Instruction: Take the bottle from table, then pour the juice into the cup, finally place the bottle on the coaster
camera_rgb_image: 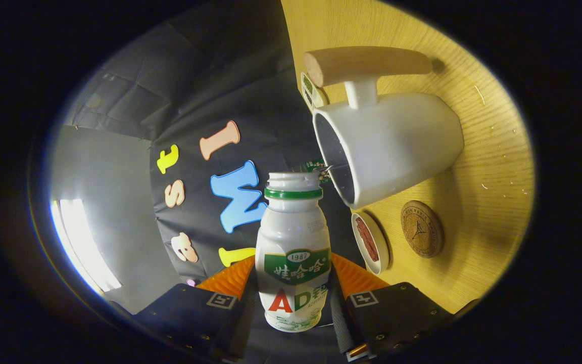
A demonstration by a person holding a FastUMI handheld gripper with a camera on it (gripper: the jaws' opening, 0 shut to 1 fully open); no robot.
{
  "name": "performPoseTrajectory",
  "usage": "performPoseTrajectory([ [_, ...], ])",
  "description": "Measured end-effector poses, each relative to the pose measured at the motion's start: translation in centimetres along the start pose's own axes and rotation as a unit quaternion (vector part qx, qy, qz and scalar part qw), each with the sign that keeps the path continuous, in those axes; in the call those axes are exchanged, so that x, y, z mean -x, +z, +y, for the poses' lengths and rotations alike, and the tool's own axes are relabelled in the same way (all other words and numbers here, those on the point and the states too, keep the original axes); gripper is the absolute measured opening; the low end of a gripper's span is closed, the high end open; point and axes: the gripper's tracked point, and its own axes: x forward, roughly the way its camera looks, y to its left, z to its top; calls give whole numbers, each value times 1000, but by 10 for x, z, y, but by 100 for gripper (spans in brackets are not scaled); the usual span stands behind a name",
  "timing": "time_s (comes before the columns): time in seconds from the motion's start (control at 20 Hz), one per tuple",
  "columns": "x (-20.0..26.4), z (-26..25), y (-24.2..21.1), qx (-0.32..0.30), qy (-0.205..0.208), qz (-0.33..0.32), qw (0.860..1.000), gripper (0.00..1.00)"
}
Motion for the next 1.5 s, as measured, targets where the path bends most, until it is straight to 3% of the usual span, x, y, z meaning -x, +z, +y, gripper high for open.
performPoseTrajectory([
  [1.5, 2, -2, 2, -8, 0, 4, 1000, 66],
])
